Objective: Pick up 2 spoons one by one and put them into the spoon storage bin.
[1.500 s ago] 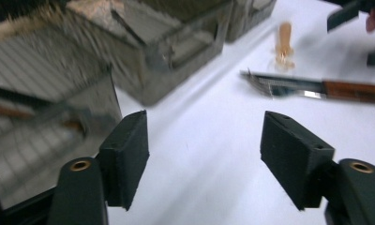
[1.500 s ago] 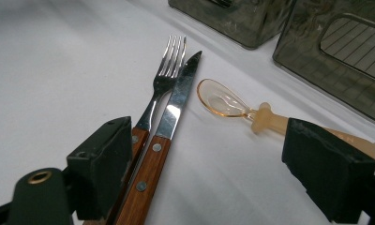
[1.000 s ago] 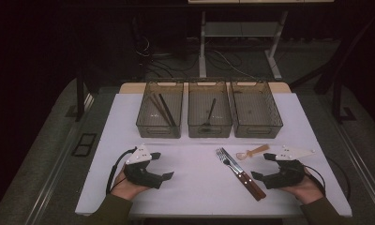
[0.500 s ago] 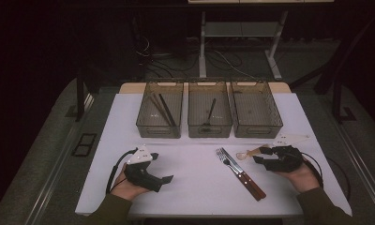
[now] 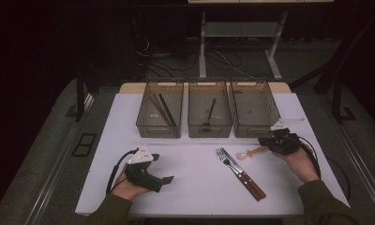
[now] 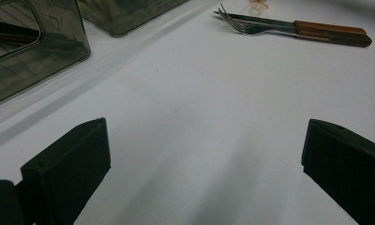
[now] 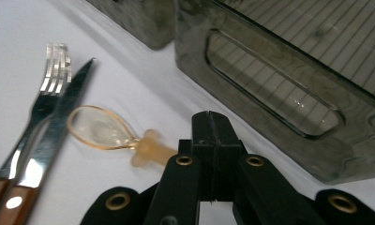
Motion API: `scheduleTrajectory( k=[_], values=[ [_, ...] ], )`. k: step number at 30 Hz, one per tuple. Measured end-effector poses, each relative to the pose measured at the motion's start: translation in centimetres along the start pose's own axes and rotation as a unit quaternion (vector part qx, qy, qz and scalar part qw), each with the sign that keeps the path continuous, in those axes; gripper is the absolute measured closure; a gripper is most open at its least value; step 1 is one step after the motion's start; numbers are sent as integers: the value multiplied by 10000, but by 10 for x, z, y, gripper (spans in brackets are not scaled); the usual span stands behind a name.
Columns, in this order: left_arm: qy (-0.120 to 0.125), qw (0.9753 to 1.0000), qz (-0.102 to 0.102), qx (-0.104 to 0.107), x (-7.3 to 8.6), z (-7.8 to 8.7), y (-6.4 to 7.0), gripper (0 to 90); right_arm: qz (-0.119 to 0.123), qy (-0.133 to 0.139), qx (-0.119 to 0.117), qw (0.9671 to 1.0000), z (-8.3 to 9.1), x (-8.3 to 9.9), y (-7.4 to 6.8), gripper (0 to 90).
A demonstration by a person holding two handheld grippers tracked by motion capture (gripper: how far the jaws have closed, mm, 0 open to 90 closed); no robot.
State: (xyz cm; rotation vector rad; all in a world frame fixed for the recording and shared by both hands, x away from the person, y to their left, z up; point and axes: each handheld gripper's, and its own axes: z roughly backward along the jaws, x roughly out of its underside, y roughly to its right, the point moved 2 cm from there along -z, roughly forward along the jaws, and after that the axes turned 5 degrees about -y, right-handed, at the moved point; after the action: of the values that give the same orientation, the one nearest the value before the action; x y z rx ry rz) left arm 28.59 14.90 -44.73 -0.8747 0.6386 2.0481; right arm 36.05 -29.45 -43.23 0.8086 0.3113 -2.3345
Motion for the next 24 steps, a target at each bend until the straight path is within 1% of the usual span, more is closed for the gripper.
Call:
scheduleTrajectory(
  k=[1,6,10,13,17,18,21,24],
  values=[
    [-1,10000,-1,1,0,0,0,8,9,-74,50,10000,-2,0,3,899],
    [-6,10000,3,20,0,0,0,14,-82,-240,176,9995,-10,2,15,899],
    [-33,10000,-9,35,0,-1,0,16,-70,-264,220,9994,-13,3,21,899],
    [-46,10000,-7,53,0,-2,0,18,-46,-317,191,9993,-18,3,22,899],
    [-47,10000,-5,72,0,-2,1,20,12,-486,261,9985,-24,4,22,899],
    [-46,10000,-2,78,0,-2,1,20,16,-487,250,9985,-25,5,22,899],
    [-58,9999,19,102,1,-2,1,21,50,-518,253,9983,-24,5,22,899],
    [-82,9999,-3,120,1,-2,1,22,54,-549,237,9982,-22,5,22,899]
  ],
)
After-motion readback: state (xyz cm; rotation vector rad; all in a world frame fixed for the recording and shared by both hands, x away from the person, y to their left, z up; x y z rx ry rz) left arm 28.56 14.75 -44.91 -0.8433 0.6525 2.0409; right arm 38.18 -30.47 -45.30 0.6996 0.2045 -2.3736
